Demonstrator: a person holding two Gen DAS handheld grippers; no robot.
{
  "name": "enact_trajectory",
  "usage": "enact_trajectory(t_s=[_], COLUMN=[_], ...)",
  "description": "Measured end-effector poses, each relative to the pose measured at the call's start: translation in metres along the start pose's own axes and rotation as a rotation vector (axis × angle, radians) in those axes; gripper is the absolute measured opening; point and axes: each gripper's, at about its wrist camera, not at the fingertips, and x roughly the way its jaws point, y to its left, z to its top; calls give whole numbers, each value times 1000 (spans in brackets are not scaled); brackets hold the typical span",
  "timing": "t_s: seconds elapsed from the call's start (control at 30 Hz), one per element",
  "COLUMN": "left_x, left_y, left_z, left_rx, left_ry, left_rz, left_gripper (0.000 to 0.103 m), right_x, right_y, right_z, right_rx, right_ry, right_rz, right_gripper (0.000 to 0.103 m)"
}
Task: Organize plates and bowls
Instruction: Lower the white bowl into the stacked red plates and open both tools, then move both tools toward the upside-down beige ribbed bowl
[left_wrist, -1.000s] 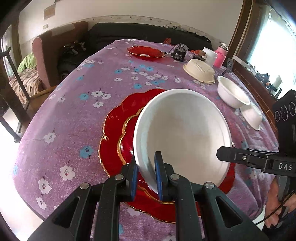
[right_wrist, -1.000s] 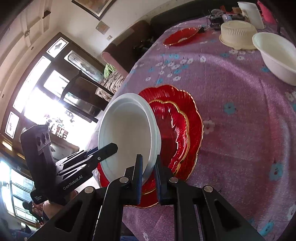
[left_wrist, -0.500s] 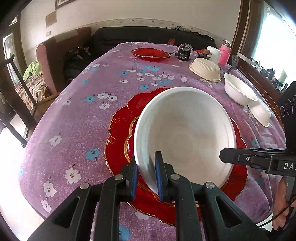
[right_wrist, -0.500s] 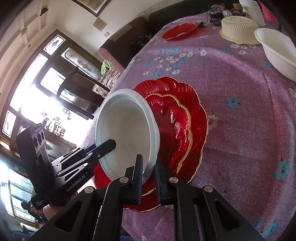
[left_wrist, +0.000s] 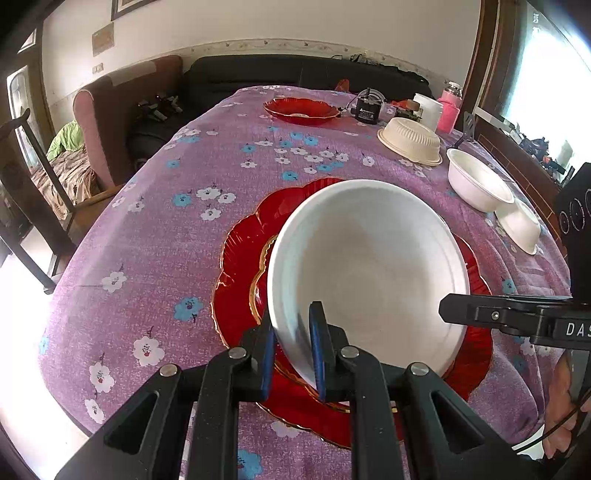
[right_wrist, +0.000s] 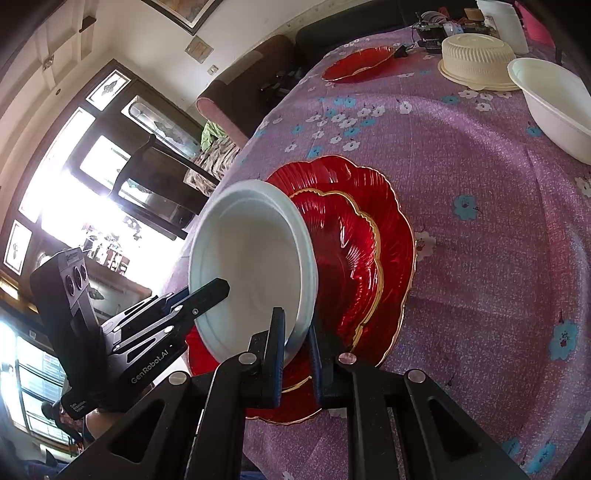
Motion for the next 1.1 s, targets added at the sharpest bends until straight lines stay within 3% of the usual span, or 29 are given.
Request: enact_trajectory(t_s=[0.23,0.43,0.53,0.67,1.1], left_x=[0,-3,-6,-10,-18], left_y=[0,0,0,2,1], left_z=[0,1,2,3,10], left_rx=[-1,-4,-5,-11,-15], left_ry=[-2,-3,-7,-22,-26], left_rz=[2,4,2,3,-10], left_gripper=[17,18,20,33,33], right_x=[-5,-11,-17,-27,-75], right_y=[-1,-4,-5,-8,-34], right_z=[0,-1,1,1,9], right_rx=[6,14,15,22,86], right_ry=[-3,-12,-22,-45,-144], right_rz=[5,8,8,7,-7], right_gripper=[14,29,29,32,35])
